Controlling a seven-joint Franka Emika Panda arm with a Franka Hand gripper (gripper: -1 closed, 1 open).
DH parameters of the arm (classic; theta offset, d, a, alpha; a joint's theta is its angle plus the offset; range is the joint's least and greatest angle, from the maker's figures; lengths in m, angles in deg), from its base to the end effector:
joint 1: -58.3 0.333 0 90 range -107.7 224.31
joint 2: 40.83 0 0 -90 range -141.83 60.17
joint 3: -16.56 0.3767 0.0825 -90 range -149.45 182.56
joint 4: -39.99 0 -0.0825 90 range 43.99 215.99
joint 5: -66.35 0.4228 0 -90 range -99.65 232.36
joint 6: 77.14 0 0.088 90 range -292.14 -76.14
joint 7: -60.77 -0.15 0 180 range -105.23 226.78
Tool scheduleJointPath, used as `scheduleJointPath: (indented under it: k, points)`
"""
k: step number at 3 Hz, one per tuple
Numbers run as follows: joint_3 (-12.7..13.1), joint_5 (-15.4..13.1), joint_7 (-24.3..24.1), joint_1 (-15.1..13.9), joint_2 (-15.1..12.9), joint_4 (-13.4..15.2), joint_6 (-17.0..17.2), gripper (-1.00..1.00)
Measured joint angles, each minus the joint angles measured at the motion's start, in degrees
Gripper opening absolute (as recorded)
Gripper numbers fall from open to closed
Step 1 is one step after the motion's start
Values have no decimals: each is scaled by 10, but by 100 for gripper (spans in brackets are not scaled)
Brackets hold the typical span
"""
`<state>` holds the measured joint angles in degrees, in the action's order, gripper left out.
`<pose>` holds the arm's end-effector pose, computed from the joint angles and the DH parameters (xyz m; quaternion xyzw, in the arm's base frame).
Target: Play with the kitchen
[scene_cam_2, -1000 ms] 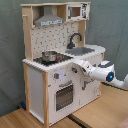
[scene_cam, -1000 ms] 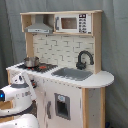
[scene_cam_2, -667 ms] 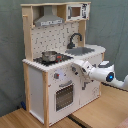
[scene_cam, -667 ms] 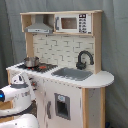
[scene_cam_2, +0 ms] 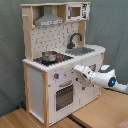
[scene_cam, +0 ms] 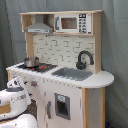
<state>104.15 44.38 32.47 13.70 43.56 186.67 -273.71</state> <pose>0.3594 0.4165 0.3120 0.5707 0.4937 0.5301 0.3868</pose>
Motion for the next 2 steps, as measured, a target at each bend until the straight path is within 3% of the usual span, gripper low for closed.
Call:
scheduleJointPath:
  k: [2]
  points:
    - [-10,-1,86,34,3,0,69,100]
